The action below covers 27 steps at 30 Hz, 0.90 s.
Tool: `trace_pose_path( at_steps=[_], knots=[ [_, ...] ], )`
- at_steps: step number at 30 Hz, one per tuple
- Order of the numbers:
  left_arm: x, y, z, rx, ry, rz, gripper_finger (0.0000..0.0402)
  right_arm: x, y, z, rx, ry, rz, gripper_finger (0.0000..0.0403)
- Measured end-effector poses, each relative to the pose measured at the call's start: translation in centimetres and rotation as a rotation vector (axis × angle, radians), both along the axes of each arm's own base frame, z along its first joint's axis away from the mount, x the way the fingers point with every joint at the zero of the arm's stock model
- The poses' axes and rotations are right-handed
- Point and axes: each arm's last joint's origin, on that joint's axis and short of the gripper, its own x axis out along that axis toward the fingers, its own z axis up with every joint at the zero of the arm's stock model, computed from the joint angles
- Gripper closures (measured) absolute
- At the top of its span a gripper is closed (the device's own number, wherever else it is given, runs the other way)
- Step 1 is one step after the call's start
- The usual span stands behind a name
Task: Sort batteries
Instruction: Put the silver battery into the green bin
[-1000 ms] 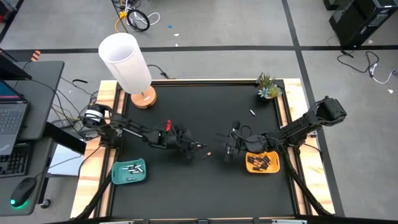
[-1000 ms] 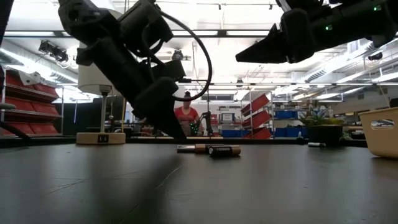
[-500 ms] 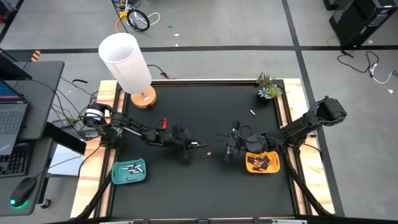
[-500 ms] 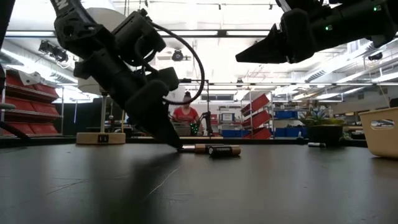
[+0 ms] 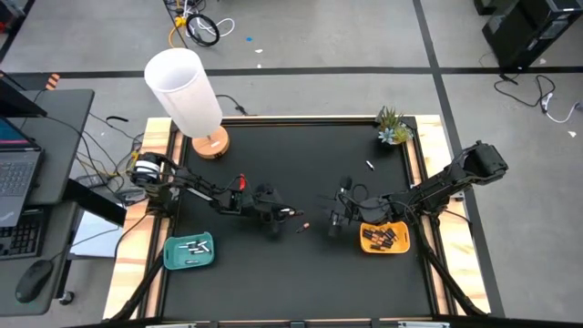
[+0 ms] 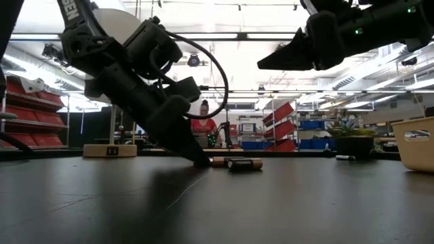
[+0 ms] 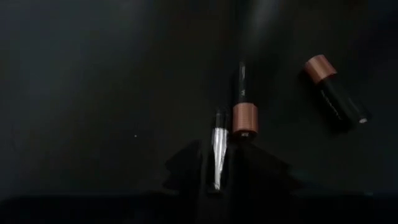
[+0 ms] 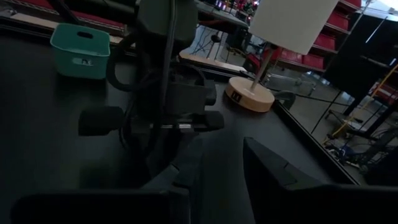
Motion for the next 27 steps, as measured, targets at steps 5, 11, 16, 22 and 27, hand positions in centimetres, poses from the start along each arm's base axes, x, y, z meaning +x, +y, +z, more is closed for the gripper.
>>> trace_pose_path(
  at_steps=[5,11,16,22,27],
  knots=[
    [0.1,0.0,-0.1,-0.005,0.007,-0.004,0.0357,0.0,0.0,0.0,0.0,0.003,0.0,0.0307],
    [0.0,-0.1,-0.1,-0.015,0.022,0.018,0.0367,0.0,0.0,0.0,0.0,0.002,0.0,0.0305],
    [-1.5,-0.4,1.9,0.021,0.085,0.022,0.0367,0.0,0.0,0.0,0.003,0.002,-0.001,0.0307],
    [-5.1,-3.3,9.5,-0.08,0.17,0.015,0.0367,0.0,-0.1,-0.1,0.004,0.007,-0.004,0.0305],
    [-9.5,-7.3,14.5,-0.405,0.301,0.048,0.0367,0.1,-0.3,-0.1,0.006,0.008,-0.015,0.0308]
  ],
)
